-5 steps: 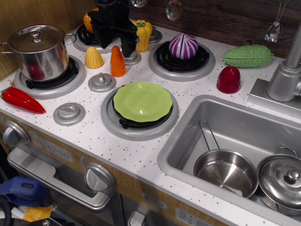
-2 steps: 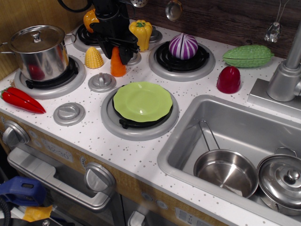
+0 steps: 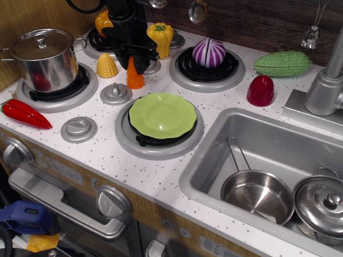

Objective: Put carrot on plate

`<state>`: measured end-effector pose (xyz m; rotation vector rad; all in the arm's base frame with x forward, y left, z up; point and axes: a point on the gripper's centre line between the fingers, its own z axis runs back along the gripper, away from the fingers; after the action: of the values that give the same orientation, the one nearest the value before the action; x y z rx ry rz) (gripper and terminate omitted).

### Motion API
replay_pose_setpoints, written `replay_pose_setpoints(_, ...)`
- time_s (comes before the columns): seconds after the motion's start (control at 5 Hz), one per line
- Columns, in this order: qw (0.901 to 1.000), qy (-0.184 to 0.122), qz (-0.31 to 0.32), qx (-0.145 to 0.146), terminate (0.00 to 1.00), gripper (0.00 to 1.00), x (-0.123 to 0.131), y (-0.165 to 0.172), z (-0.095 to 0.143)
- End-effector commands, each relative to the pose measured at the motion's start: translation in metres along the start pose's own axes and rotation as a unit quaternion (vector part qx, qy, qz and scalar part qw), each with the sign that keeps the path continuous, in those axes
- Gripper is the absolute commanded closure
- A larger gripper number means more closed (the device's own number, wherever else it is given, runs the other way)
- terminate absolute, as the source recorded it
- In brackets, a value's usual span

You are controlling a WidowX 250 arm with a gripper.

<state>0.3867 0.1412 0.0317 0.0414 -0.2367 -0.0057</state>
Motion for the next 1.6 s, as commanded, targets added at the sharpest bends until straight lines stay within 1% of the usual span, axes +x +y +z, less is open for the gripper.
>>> replay_pose_setpoints(0.0, 0.9982, -0.05, 0.003, 0.032, 0.0, 1.0, 0.025, -0.014, 0.065)
replay_pose_setpoints(0.2, 0.9976, -0.045, 0.038, 0.037, 0.0, 1.0, 0.018, -0.042, 0.08)
replay_pose_setpoints(0.4, 0.9956, -0.028, 0.08, 0.041, 0.0, 1.0, 0.001, -0.063, 0.086)
replay_pose_setpoints(0.6, 0.9932, -0.02, 0.106, 0.045, 0.0, 1.0, -0.014, -0.08, 0.09)
replay_pose_setpoints(0.8, 0.9904, -0.021, 0.128, 0.048, 0.0, 1.0, -0.028, -0.091, 0.088)
replay_pose_setpoints(1.0, 0.9887, -0.019, 0.143, 0.042, 0.0, 1.0, -0.038, -0.098, 0.083)
replay_pose_setpoints(1.2, 0.9878, -0.025, 0.149, 0.037, 0.0, 0.0, -0.046, -0.1, 0.075)
replay_pose_setpoints(1.4, 0.9878, -0.028, 0.15, 0.029, 0.0, 0.0, -0.047, -0.1, 0.071)
